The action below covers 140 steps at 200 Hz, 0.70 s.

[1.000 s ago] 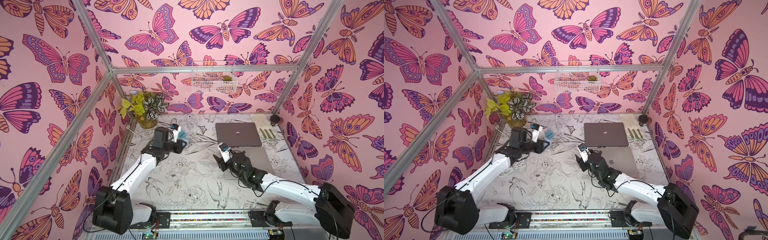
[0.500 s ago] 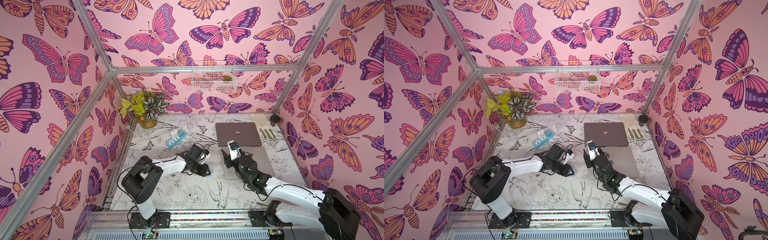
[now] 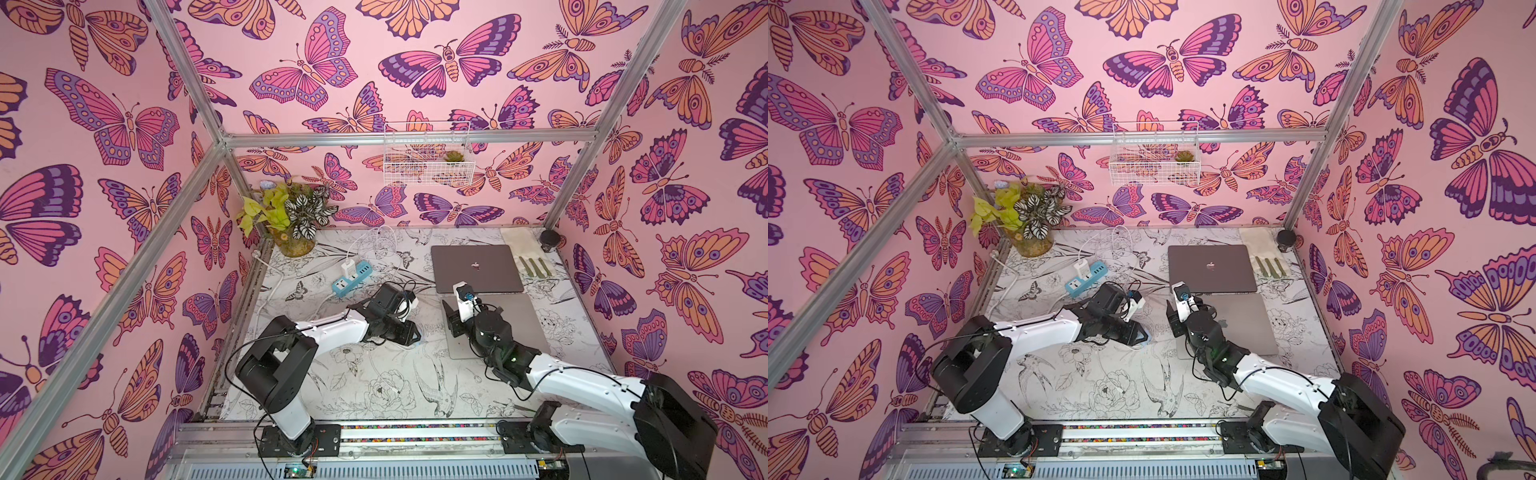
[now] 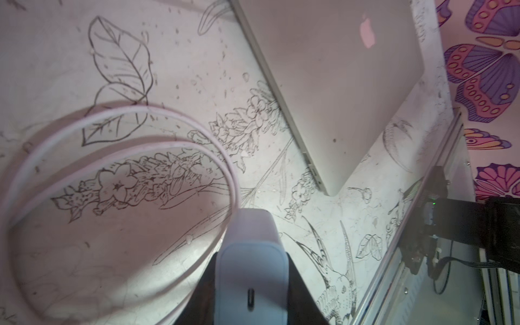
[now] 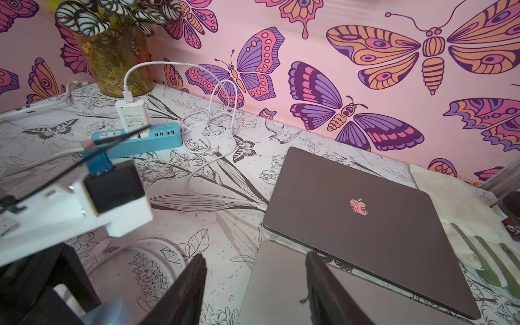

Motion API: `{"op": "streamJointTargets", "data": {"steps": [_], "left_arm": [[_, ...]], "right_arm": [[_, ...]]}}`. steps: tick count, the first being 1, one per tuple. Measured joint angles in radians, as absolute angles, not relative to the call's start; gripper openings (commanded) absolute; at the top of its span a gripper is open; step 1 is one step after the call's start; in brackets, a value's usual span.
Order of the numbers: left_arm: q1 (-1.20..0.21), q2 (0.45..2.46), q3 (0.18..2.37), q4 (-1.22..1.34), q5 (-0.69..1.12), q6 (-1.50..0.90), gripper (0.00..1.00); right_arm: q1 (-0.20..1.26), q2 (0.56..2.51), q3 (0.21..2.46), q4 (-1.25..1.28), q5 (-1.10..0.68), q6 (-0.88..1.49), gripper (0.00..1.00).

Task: Unplug the laptop charger
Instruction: Place the plug at the center of the board.

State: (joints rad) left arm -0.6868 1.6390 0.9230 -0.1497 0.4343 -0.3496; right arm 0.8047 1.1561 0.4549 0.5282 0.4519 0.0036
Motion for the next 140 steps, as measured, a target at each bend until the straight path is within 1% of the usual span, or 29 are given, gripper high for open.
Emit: {"op": "streamJointTargets", "data": {"steps": [25, 59, 81, 87, 90, 103, 122, 128, 138, 140], "left_arm": [[-0.657, 1.625, 0.923, -0.127, 0.432, -0.353, 0.09], [-0.641, 1.705, 0.923, -0.131, 0.416, -0.353, 0.09], [-0.641, 1.73, 0.928, -0.127, 0.416, -0.355, 0.14], [-0.641, 1.73, 0.928, -0.127, 0.415, -0.355, 0.17], [-0.641, 1.73, 0.928, -0.127, 0.415, -0.355, 0.2], [-0.641, 1.731, 0.928, -0.127, 0.415, -0.353, 0.43], [-0.641, 1.729, 0.927, -0.13, 0.402, -0.348, 0.65], [-0.641, 1.727, 0.925, -0.13, 0.393, -0.348, 0.69], [-0.641, 1.716, 0.92, -0.131, 0.376, -0.353, 0.7], [-0.641, 1.712, 0.918, -0.133, 0.37, -0.353, 0.73]], "right_arm": [[0.805, 1.166, 0.455, 0.528, 0.449, 0.004, 0.58], [0.805, 1.172, 0.455, 0.53, 0.445, 0.004, 0.58], [0.805, 1.172, 0.455, 0.535, 0.444, 0.003, 0.58], [0.805, 1.173, 0.455, 0.536, 0.444, 0.003, 0.58], [0.805, 1.174, 0.455, 0.536, 0.445, 0.002, 0.58], [0.805, 1.184, 0.455, 0.539, 0.444, 0.002, 0.58], [0.804, 1.198, 0.455, 0.542, 0.445, 0.001, 0.58], [0.803, 1.198, 0.455, 0.542, 0.445, 0.0, 0.58], [0.798, 1.198, 0.455, 0.542, 0.444, 0.001, 0.59], [0.797, 1.198, 0.455, 0.542, 0.444, 0.001, 0.59]]}}
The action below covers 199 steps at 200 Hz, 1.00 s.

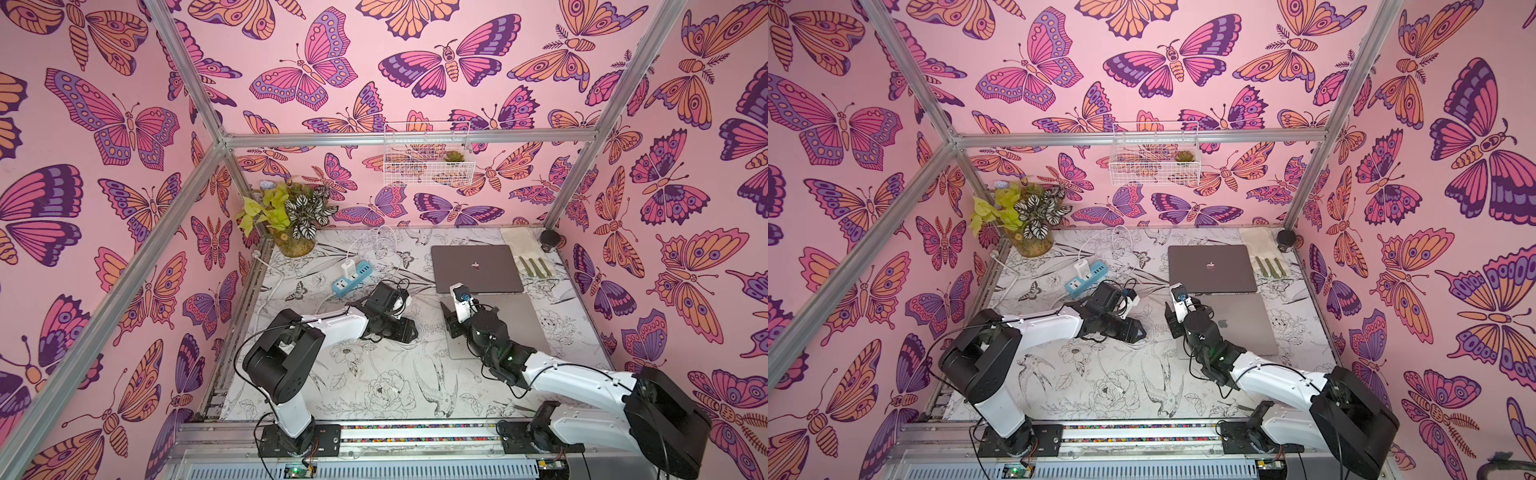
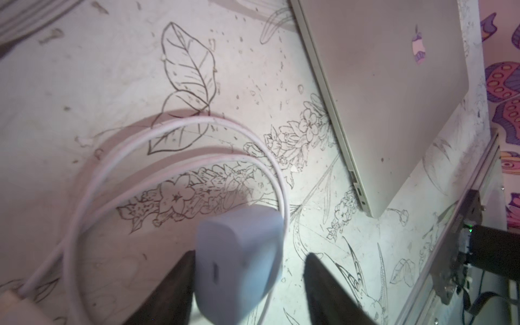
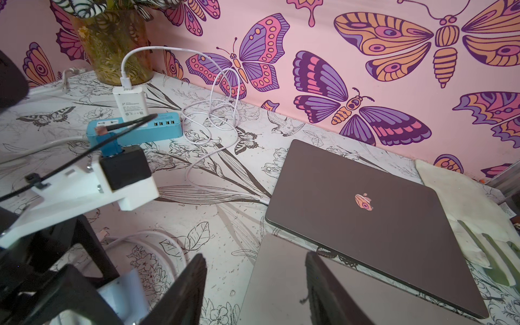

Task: Unplug the laptop charger
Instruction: Place the plug at the center of the board, then remove the charging cable from the laptop.

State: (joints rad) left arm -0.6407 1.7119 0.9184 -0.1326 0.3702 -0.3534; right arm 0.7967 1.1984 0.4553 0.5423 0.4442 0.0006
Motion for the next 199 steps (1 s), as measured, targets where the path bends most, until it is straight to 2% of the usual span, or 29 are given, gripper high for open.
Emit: {"op": "streamJointTargets", "data": {"steps": [6, 13, 37, 61, 104, 139, 199], "left_arm": [[-0.641, 1.697, 0.917, -0.137, 0.359, -0.348, 0.79], [-0.641, 1.676, 0.916, -0.138, 0.344, -0.346, 0.81], [-0.635, 1.611, 0.952, -0.144, 0.311, -0.299, 0.75], [-0.624, 1.65, 1.102, -0.167, 0.306, -0.226, 0.71], [-0.62, 1.9, 1.467, -0.258, 0.318, -0.051, 0.61], [-0.62, 2.094, 1.651, -0.398, 0.307, 0.073, 0.6], [-0.617, 2.275, 1.86, -0.568, 0.283, 0.224, 0.6]], "right_arm": [[0.79, 1.197, 0.457, 0.538, 0.439, 0.002, 0.59], [0.775, 1.196, 0.463, 0.523, 0.426, 0.009, 0.59], [0.665, 1.2, 0.55, 0.392, 0.325, 0.08, 0.59], [0.55, 1.277, 0.762, 0.229, 0.227, 0.175, 0.58], [0.483, 1.498, 1.081, -0.039, 0.121, 0.266, 0.56], [0.426, 1.612, 1.161, -0.181, 0.048, 0.321, 0.55], [0.358, 1.693, 1.232, -0.283, -0.07, 0.387, 0.53]]}}
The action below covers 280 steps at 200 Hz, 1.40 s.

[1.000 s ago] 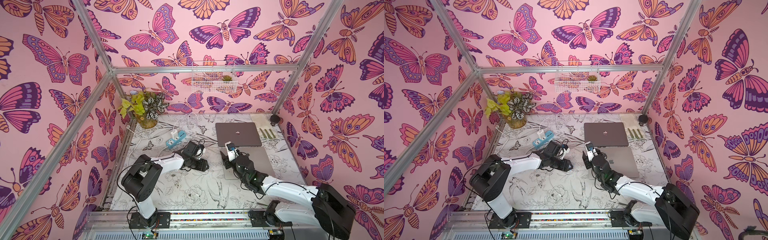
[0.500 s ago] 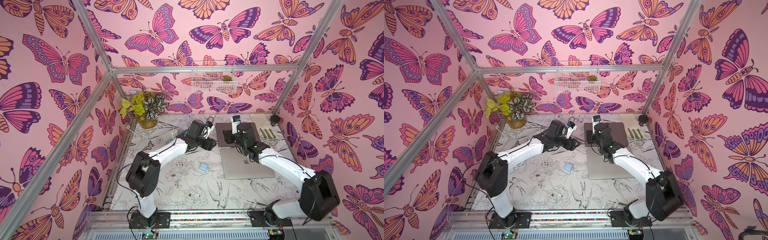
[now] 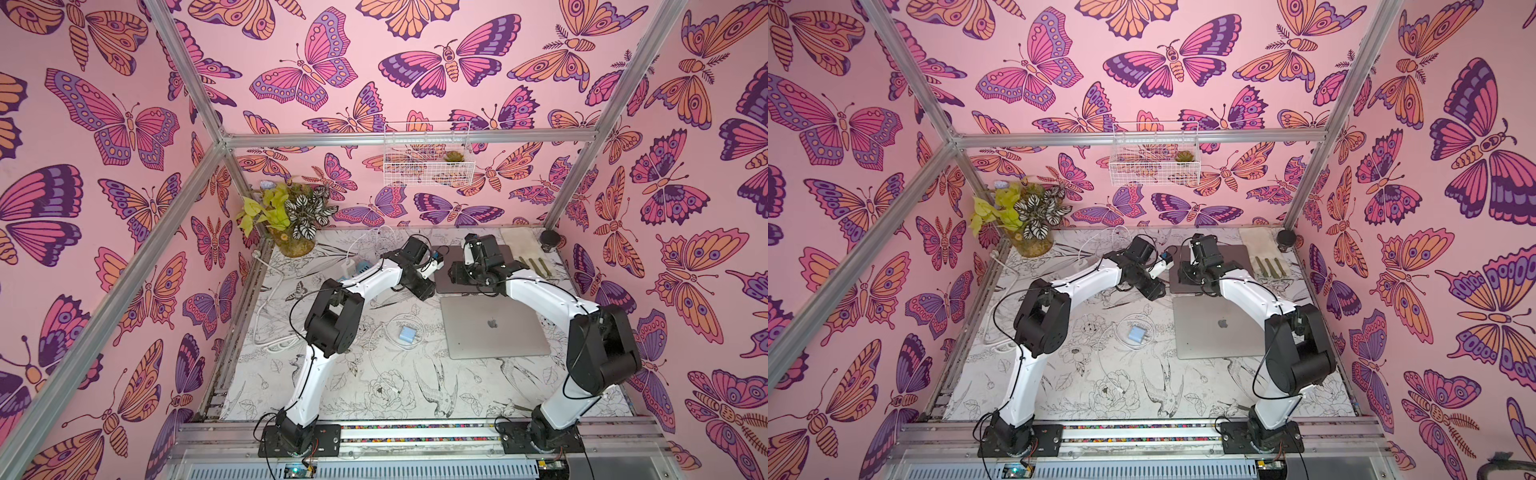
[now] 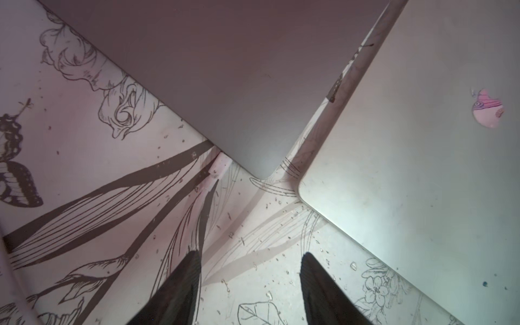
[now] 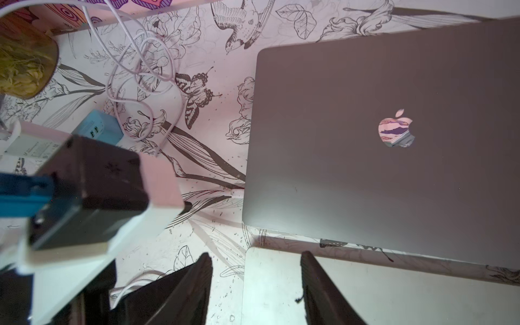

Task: Unplug the laptop charger
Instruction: Remove the charging cable from the laptop, then place the charging cable at the center of the board.

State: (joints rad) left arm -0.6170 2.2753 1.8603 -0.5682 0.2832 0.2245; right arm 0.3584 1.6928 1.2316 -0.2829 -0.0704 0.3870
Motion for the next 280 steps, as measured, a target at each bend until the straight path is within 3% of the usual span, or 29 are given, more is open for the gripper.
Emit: {"op": "streamJointTargets", "data": {"steps": [58, 78, 123, 140, 280], "left_arm": [[-0.577, 2.394, 2.005, -0.638, 0.297, 0.274, 0.57], [-0.571, 2.422, 2.026, -0.665, 0.303, 0.291, 0.5], [-0.569, 2.457, 2.074, -0.687, 0.297, 0.324, 0.19], [-0.567, 2.458, 2.074, -0.691, 0.29, 0.328, 0.01], [-0.469, 2.451, 2.064, -0.704, 0.299, 0.427, 0.03]], "right_arm": [[0.35, 1.689, 1.197, -0.249, -0.118, 0.405, 0.53], [0.348, 1.689, 1.197, -0.233, -0.126, 0.422, 0.53], [0.347, 1.689, 1.197, -0.191, -0.144, 0.447, 0.53], [0.347, 1.696, 1.197, -0.182, -0.144, 0.449, 0.53], [0.3, 1.72, 1.154, -0.159, -0.166, 0.473, 0.52]]}}
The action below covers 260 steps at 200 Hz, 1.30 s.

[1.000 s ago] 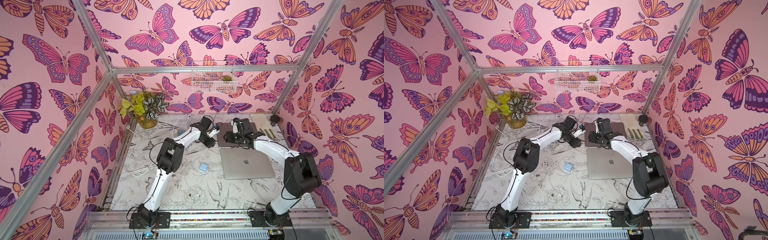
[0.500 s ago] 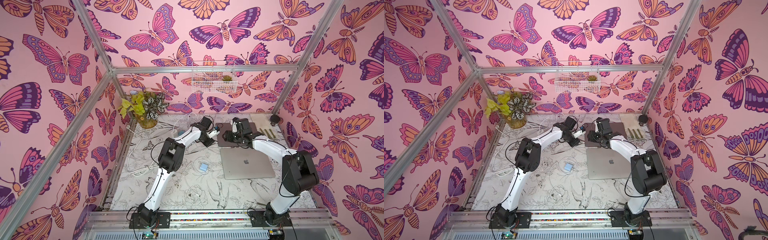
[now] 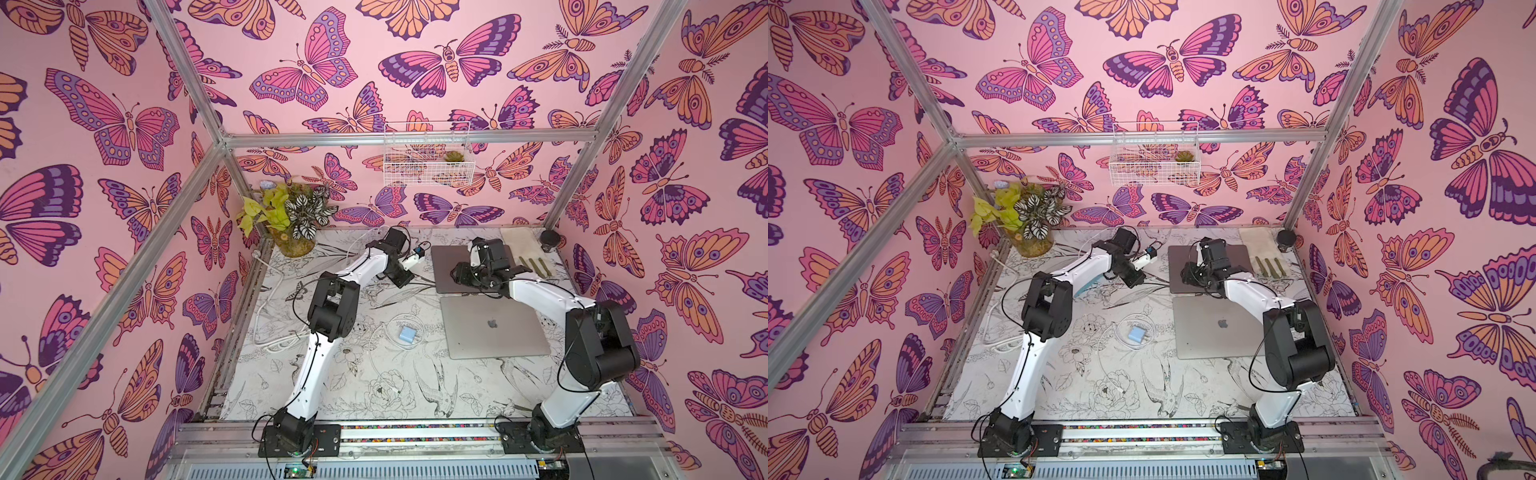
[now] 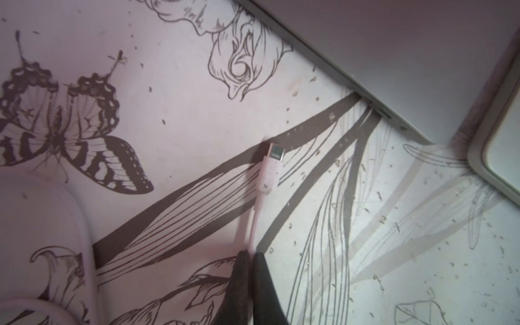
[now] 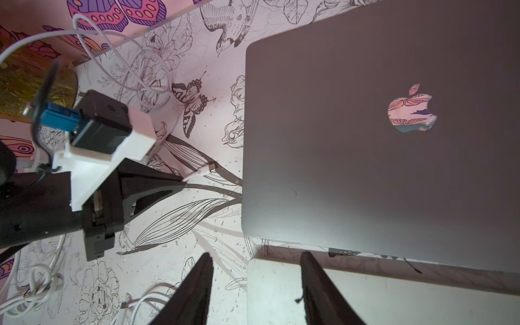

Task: Unplug the laptop charger
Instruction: Place the charging cable at the center of the board, then remove the charging cable from the plug.

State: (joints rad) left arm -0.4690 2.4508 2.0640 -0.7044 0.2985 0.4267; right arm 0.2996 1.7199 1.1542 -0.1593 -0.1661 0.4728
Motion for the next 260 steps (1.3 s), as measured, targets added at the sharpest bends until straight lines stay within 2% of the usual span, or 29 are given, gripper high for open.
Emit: {"op": "streamJointTargets", "data": {"steps": [11, 30, 49, 83, 117, 137, 155, 188, 221, 260], "left_arm": [[-0.472, 2.451, 2.067, -0.709, 0.299, 0.397, 0.09], [-0.477, 2.45, 2.072, -0.715, 0.306, 0.331, 0.52], [-0.481, 2.439, 2.07, -0.714, 0.301, 0.258, 0.64], [-0.482, 2.297, 1.983, -0.686, 0.263, 0.133, 0.66], [-0.459, 1.885, 1.686, -0.489, 0.232, -0.01, 0.55], [-0.377, 1.588, 1.423, -0.323, 0.213, -0.149, 0.53], [-0.238, 1.462, 1.262, -0.231, 0.211, -0.262, 0.57], [-0.053, 1.569, 1.119, -0.164, 0.279, -0.391, 0.59], [-0.024, 1.693, 1.094, -0.163, 0.345, -0.413, 0.61], [-0.007, 1.77, 1.145, -0.121, 0.421, -0.414, 0.59]], "right_arm": [[0.3, 1.72, 1.152, -0.16, -0.167, 0.472, 0.51], [0.3, 1.713, 1.147, -0.159, -0.174, 0.472, 0.51], [0.301, 1.697, 1.143, -0.158, -0.186, 0.471, 0.51], [0.322, 1.653, 1.145, -0.145, -0.212, 0.445, 0.52], [0.403, 1.644, 1.186, -0.112, -0.241, 0.393, 0.51], [0.452, 1.674, 1.266, -0.081, -0.287, 0.364, 0.5], [0.496, 1.742, 1.378, -0.05, -0.316, 0.332, 0.5], [0.564, 1.85, 1.51, -0.012, -0.342, 0.3, 0.51], [0.599, 1.953, 1.599, 0.004, -0.355, 0.28, 0.51], [0.606, 2.042, 1.641, 0.052, -0.351, 0.252, 0.52]]}}
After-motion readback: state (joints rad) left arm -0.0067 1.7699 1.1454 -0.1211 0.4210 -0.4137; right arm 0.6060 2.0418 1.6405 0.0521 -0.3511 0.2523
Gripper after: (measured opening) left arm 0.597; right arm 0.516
